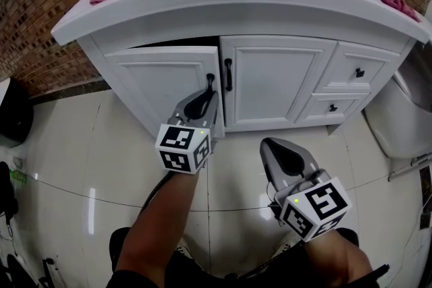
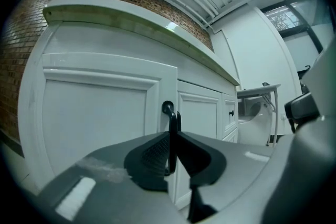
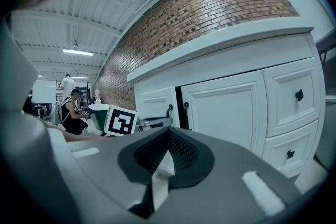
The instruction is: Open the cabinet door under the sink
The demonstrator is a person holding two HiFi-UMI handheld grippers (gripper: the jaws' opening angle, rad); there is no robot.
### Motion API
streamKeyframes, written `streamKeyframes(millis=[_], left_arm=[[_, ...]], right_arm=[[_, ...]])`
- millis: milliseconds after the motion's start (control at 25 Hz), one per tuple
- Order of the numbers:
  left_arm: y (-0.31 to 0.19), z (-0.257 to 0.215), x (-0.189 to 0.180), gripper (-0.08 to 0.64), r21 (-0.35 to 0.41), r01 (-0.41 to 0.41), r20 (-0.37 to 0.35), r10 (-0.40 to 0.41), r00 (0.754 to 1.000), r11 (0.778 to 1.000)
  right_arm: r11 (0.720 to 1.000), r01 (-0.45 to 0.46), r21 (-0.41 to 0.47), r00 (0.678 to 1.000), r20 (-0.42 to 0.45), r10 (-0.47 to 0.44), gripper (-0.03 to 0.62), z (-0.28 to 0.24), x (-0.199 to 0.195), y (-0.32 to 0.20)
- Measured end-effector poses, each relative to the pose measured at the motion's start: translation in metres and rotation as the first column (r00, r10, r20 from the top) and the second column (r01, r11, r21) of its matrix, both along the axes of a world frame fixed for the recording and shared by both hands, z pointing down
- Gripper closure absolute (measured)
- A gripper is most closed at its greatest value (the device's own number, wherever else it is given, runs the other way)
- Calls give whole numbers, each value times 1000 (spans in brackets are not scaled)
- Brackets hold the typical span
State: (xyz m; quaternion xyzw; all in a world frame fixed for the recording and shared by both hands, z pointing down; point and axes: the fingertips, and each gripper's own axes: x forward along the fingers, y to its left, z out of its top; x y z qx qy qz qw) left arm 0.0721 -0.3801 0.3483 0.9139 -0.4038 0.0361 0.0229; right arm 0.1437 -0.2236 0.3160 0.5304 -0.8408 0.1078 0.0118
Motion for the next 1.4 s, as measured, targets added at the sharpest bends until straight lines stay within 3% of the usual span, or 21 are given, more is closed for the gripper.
streamKeyframes(millis=[480,1040,1400], left_arm=[[58,3,-33,517,-17,-10,3,10,1000,1000],[111,5,-84,515,-17,20,-14,-20,1000,1000],[133,6,-120,515,-34,47,14,-47,999,998]], right_arm=[[998,40,53,997,-68,-37,584,-11,-35,27],[996,88,32,995,-46,-86,584,-9,-69,59],[988,142,58,989,-47,-139,584,-19,-109,67]])
